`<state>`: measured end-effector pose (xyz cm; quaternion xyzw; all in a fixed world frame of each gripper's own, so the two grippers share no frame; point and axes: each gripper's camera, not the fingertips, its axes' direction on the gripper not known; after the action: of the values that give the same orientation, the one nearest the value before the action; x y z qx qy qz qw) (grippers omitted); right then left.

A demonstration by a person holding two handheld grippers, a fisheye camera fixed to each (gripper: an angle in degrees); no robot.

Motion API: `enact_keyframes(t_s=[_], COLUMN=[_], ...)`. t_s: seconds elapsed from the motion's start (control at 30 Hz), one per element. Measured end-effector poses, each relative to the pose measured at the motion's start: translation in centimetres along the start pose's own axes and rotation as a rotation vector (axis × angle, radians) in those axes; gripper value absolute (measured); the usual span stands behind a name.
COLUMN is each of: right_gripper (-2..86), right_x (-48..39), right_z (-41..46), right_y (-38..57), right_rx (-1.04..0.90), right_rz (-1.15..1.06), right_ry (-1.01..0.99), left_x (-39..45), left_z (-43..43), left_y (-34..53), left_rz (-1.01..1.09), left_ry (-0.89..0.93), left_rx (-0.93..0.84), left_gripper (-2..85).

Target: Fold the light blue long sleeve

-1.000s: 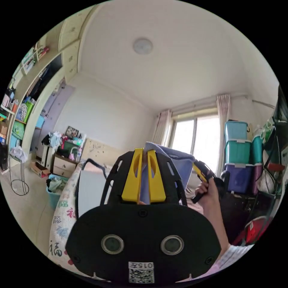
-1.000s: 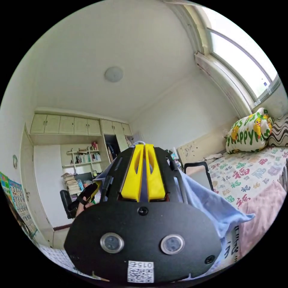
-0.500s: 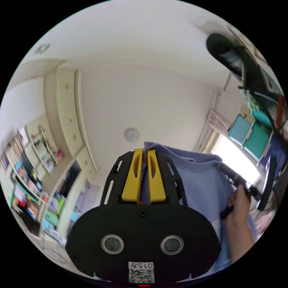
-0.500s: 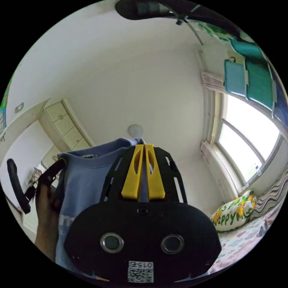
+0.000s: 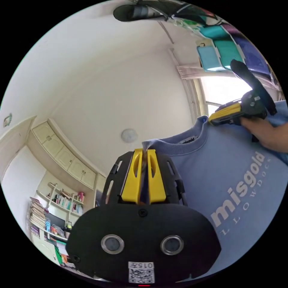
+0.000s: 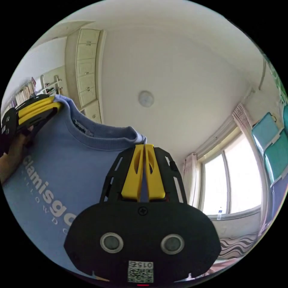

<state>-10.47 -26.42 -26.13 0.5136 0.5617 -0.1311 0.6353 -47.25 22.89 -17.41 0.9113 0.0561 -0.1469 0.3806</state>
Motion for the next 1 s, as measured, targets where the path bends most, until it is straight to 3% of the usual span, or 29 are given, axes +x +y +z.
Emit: enact_keyframes(t_s=[0.17, 0.23, 0.3, 0.37, 0.43, 0.5, 0.67, 0.87, 1.0], right_gripper=[0.0, 0.4, 1.5, 3.8, 4.0, 2.5, 1.0, 0.0, 0.8], right_x=[-6.0, -9.0, -12.3, -13.9, -14.2, -12.9, -6.8, -0.6, 0.1], right_z=[20.3, 26.5, 31.9, 33.0, 32.3, 30.6, 25.9, 18.9, 11.9], right_y=[14.0, 22.3, 34.7, 42.8, 48.9, 54.7, 57.7, 53.8, 49.2], right_rx=[-0.436, -0.67, -1.012, -1.151, -1.177, -1.21, -1.145, -1.085, -1.01], right_rz=[-0.069, -0.033, 0.146, 0.308, 0.448, 0.623, 0.851, 0.826, 0.791], right_ry=[-0.082, -0.178, -0.369, -0.534, -0.644, -0.694, -0.71, -0.66, -0.879], left_x=[18.5, 26.7, 35.8, 40.5, 44.1, 45.6, 44.4, 40.2, 35.4], left_z=[16.0, 19.0, 19.2, 18.4, 17.8, 18.2, 25.1, 29.4, 28.1], left_y=[15.7, 24.1, 34.2, 39.5, 42.7, 42.4, 36.0, 28.2, 26.2], left_rz=[0.264, 0.425, 0.631, 0.748, 0.959, 1.139, 1.191, 1.151, 0.907], left_ry=[0.124, 0.282, 0.529, 0.78, 0.86, 0.831, 0.757, 0.62, 0.705], left_rx=[-0.329, -0.535, -0.796, -0.956, -1.036, -0.948, -1.006, -1.001, -1.019], left_gripper=[1.6, 2.4, 4.1, 5.2, 4.6, 2.3, 1.2, 0.7, 0.6])
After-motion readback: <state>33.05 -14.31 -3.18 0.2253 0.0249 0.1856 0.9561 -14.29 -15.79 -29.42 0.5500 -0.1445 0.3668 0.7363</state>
